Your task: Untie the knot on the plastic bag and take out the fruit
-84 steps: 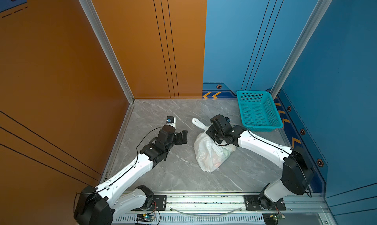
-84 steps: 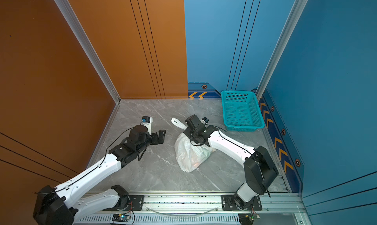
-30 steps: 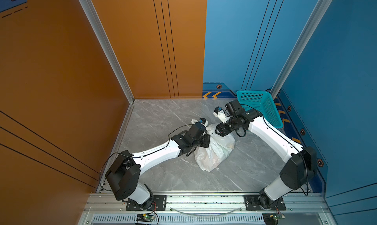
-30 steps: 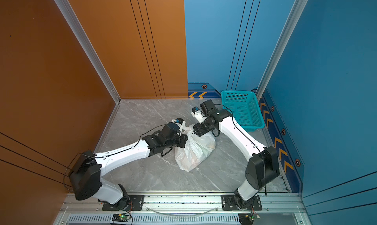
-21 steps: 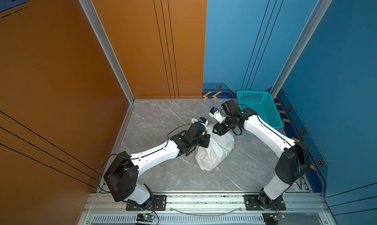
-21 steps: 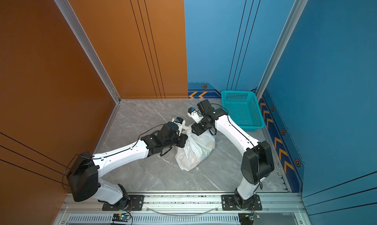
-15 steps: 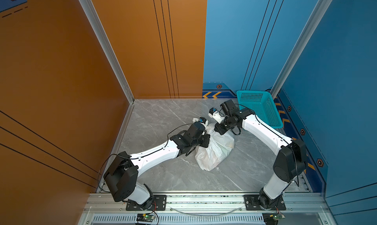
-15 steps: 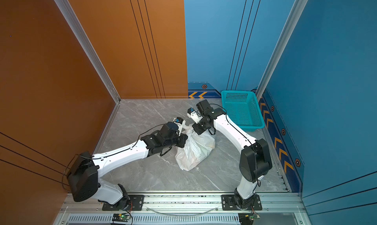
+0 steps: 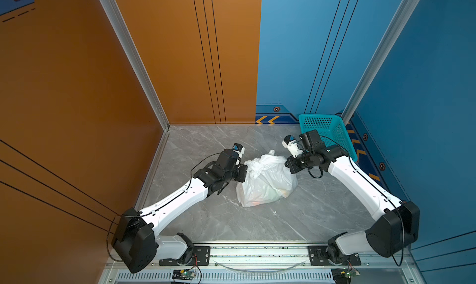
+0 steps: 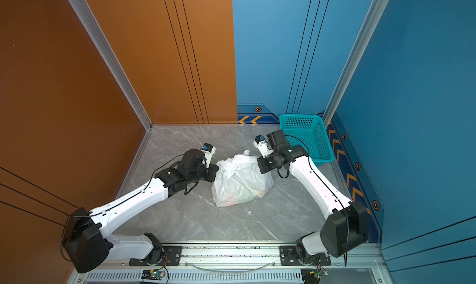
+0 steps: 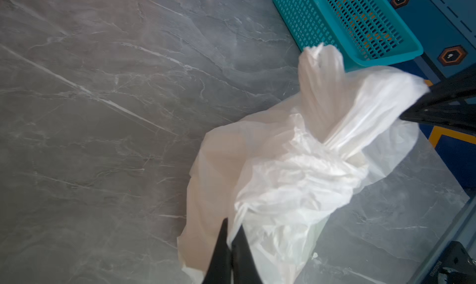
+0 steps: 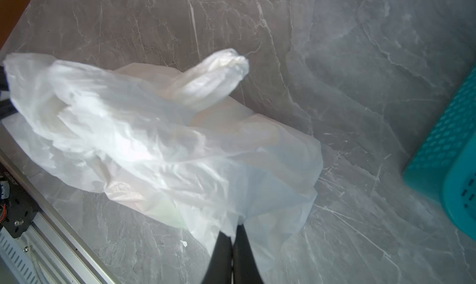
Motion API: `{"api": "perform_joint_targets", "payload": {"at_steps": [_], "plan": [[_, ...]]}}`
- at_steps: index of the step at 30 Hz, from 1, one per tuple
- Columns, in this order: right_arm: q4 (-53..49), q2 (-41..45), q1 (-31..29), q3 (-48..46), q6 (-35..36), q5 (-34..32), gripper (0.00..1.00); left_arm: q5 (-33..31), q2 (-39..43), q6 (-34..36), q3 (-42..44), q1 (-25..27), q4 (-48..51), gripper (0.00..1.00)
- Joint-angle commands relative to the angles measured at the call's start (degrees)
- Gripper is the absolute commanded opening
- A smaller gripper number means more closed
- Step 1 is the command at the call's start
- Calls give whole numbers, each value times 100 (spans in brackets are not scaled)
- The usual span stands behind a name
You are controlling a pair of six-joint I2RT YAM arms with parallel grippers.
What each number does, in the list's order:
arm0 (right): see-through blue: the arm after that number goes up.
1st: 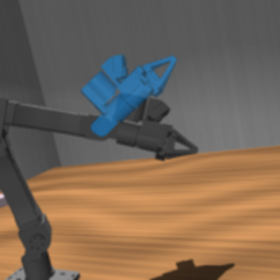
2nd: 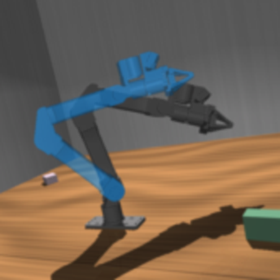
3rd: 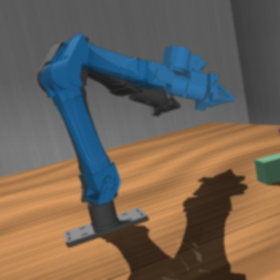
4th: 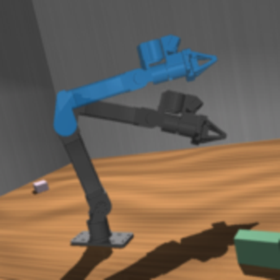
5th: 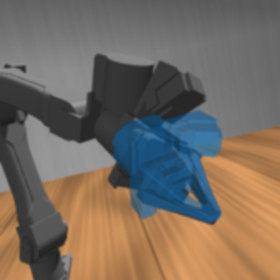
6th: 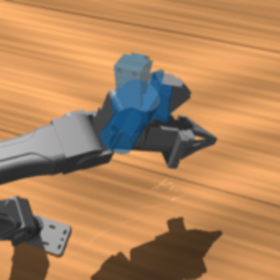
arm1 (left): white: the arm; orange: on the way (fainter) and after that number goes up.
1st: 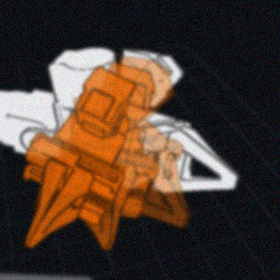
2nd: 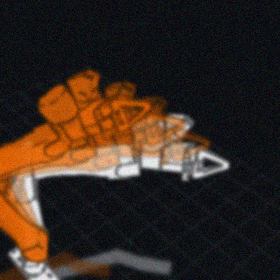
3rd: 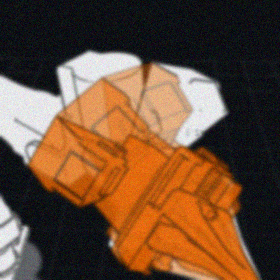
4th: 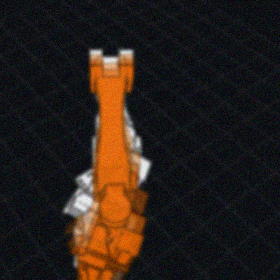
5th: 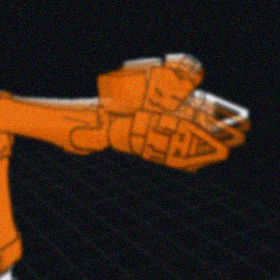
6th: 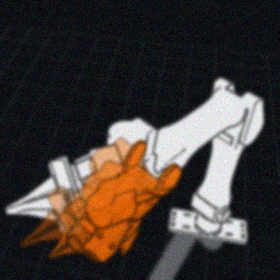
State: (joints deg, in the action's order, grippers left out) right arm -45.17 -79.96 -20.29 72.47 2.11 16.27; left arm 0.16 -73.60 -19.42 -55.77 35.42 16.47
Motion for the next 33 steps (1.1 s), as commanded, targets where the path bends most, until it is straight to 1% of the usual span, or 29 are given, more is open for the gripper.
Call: {"api": "perform_joint_targets", "payload": {"at_steps": [1, 5, 9, 13, 16, 17, 18, 19, 20, 21, 24, 25, 27, 29, 33], "plan": [[-51, 305, 401, -482, -589, -272, 0, 68, 307, 298, 286, -375, 445, 0], [14, 553, 842, -949, -915, -233, 0, 113, 517, 239, 644, -694, 399, 0], [149, 669, 981, -1201, -1098, -299, 0, 68, 631, 98, 973, -873, 200, 0], [140, 702, 988, -1171, -1067, -173, 0, 223, 722, 38, 984, -874, 61, 0], [52, 789, 981, -1054, -972, -73, 0, 219, 768, 206, 810, -787, 110, 0], [-68, 792, 971, -951, -894, -10, 6, 198, 798, 248, 745, -762, 139, 0], [-224, 782, 948, -821, -826, -22, 19, 201, 838, 283, 689, -743, 148, 0], [-344, 795, 913, -713, -756, -40, 36, 212, 879, 304, 643, -718, 146, 0], [-492, 806, 820, -562, -681, -133, 49, 212, 923, 339, 591, -674, 145, 0], [-602, 855, 671, -434, -635, -302, 58, 217, 957, 379, 537, -637, 148, 0], [-703, 1022, -28, -119, -548, -1018, 79, 212, 1023, 464, 416, -526, 146, 0], [-701, 1045, -221, -28, -529, -1151, 84, 214, 1029, 489, 387, -501, 147, 0], [-633, 948, -621, 192, -535, -1245, 88, 180, 1036, 539, 339, -430, 146, 0], [-478, 753, -982, 374, -557, -1282, 91, 164, 1025, 579, 317, -391, 146, 0], [-81, 129, -1510, 699, -499, -1708, 95, 159, 982, 610, 319, -353, 128, 0]]}}
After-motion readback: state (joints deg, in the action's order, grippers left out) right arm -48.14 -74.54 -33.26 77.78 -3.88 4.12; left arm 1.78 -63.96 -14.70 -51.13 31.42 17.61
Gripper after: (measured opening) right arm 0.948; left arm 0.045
